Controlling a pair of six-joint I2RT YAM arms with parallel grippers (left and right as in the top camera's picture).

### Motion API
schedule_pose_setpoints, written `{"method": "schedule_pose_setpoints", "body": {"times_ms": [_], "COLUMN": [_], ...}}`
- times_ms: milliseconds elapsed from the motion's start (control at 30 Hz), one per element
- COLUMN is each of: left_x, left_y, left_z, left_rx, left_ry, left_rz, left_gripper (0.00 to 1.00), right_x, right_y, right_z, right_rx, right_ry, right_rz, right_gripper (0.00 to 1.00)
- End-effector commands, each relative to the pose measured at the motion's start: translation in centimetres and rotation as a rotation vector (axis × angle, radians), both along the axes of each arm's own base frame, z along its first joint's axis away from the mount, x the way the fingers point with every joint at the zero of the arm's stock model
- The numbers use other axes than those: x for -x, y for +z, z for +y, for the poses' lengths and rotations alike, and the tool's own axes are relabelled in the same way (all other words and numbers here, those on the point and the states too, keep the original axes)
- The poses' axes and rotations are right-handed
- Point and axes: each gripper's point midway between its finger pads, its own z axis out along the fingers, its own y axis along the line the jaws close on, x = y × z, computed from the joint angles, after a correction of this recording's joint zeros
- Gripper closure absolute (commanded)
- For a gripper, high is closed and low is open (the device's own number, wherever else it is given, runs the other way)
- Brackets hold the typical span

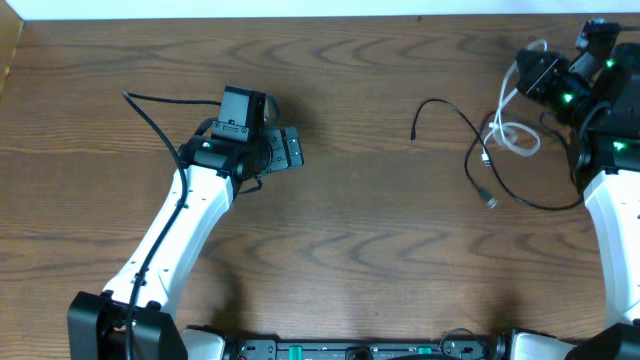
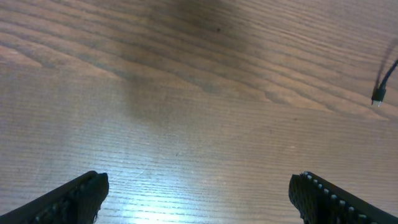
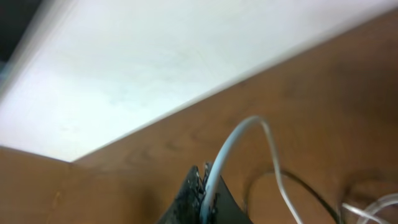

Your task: Untangle cables

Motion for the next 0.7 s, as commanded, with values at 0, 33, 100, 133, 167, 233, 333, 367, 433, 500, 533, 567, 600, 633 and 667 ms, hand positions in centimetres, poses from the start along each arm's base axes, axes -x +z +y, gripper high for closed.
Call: {"method": "schedule_pose_setpoints", "body": {"times_ms": [0,33,100,133,167,233,333,367,433,500,533,567,600,633,667], "left_x": [-0.1,-0.1,0.0,0.0,0.1,0.1,0.1,0.1,0.1,0.1,0.1,0.1,0.1,0.1,0.1], "left_y": [0.1,0.1,0.0,0.0,0.0,0.0,-0.1,-0.1,-0.1,-0.1,-0.1,-0.1,-0.1,-0.1,-0.1], "left_z": [0.3,0.3,0.3,0.3,0.3,0.3,0.4,0.3,0.4,0.4,0.4,0.4,0.4,0.4,0.4], "left_rx": [-0.004,-0.004,-0.005,-0.005,-0.006,-0.006,-0.007,-0.006,-0.007,-0.007,-0.007,-0.006,-0.007,-0.007,-0.007], "left_ry": [0.010,0.010,0.010,0.010,0.011,0.010,0.010,0.010,0.010,0.010,0.010,0.010,0.010,0.010,0.010], "left_rz": [-0.002,-0.001,0.001,0.002,0.005,0.006,0.008,0.007,0.007,0.007,0.007,0.007,0.007,0.007,0.007], "left_gripper": [0.02,0.02,0.02,0.02,0.02,0.02,0.02,0.02,0.02,0.02,0.02,0.02,0.02,0.02,0.02], "right_x": [0.6,0.7,0.9,1.2,1.7,3.3,5.9,7.0,10.6,13.2,13.8,14.1,14.3,14.4,14.3], "right_y": [6.5,9.3,11.9,13.0,13.6,14.3,13.5,12.8,10.4,8.3,7.7,6.7,5.2,4.4,3.5], "right_z": [1.3,0.1,-2.7,-4.8,-7.0,-12.8,-19.0,-20.9,-25.4,-28.1,-28.8,-29.6,-30.4,-30.8,-31.2], "right_rx": [0.043,0.096,0.145,0.166,0.183,0.223,0.266,0.283,0.340,0.385,0.395,0.402,0.410,0.412,0.414], "right_ry": [0.092,0.041,-0.099,-0.204,-0.310,-0.585,-0.878,-0.975,-1.219,-1.358,-1.382,-1.392,-1.392,-1.390,-1.387], "right_rz": [-0.246,-0.358,-0.441,-0.465,-0.473,-0.462,-0.398,-0.358,-0.219,-0.107,-0.074,-0.033,0.024,0.053,0.084], "right_gripper": [0.99,0.99,0.99,0.99,0.99,0.99,0.99,0.99,0.99,0.99,0.99,0.99,0.99,0.99,0.99]}}
